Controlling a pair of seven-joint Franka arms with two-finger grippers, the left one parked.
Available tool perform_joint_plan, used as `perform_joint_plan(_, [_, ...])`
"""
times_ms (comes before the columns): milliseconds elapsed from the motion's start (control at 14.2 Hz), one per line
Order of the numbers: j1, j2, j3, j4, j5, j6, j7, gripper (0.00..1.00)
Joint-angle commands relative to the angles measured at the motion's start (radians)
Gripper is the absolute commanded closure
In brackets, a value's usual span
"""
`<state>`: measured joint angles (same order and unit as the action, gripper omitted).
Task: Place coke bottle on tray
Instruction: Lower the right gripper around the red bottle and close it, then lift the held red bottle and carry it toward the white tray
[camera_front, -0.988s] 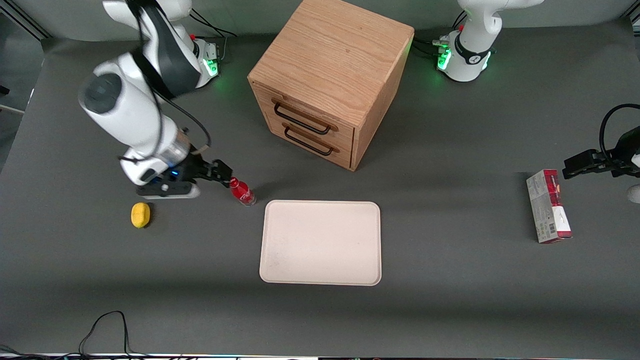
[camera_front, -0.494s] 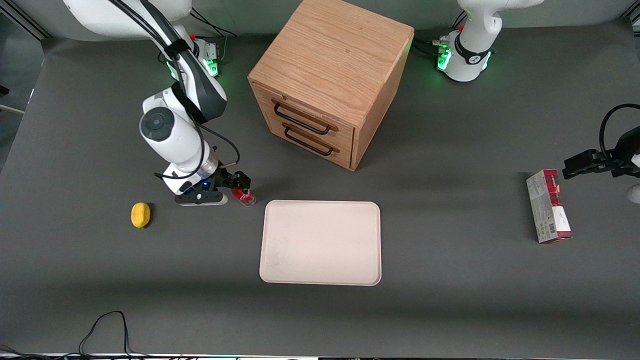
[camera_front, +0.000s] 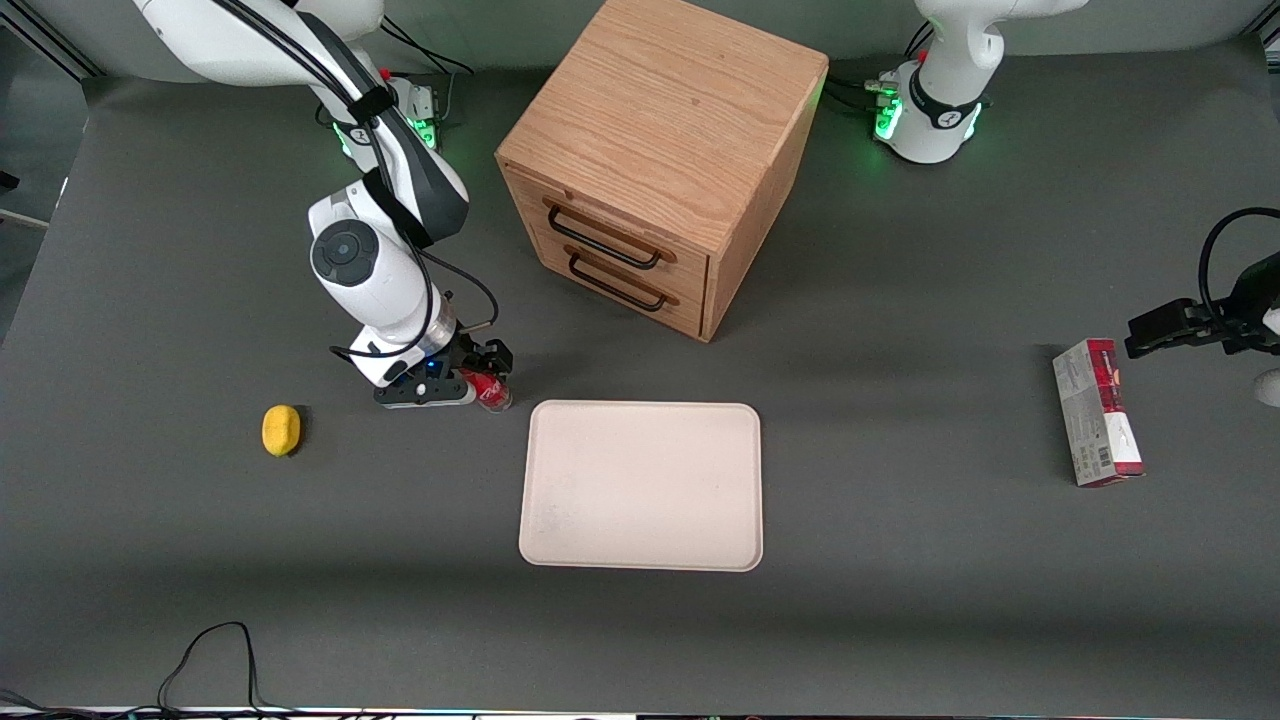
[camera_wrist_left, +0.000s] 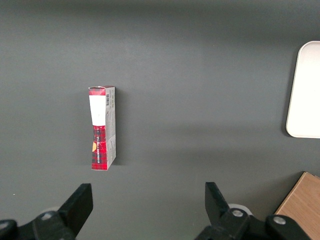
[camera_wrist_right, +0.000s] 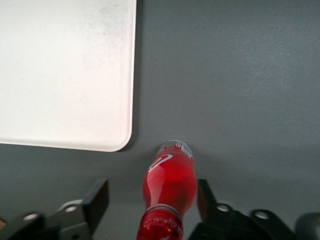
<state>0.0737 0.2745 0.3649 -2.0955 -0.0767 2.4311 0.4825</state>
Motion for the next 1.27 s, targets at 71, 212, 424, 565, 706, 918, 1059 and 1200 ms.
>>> perform_joint_plan(71, [0.003,-0.005,0.008,-0.001,-0.029,-0.029,0.034,1.00])
perform_joint_plan(212, [0.001,-0.005,0.008,0.003,-0.028,-0.030,0.036,1.00])
perform_joint_plan(424, [-0.012,-0.006,0.008,0.102,-0.028,-0.111,0.037,1.00])
perform_joint_plan(565, [-0.026,0.005,0.008,0.266,-0.023,-0.272,0.034,1.00])
perform_joint_plan(706, [-0.029,0.025,0.006,0.430,-0.017,-0.415,0.036,1.00])
perform_joint_plan(918, [-0.051,0.072,0.006,0.671,-0.017,-0.587,0.036,1.00])
perform_joint_plan(1059, [-0.057,0.126,0.009,0.832,-0.020,-0.694,0.028,1.00])
perform_joint_plan(1200, [-0.055,0.193,0.015,0.983,-0.025,-0.798,0.021,1.00])
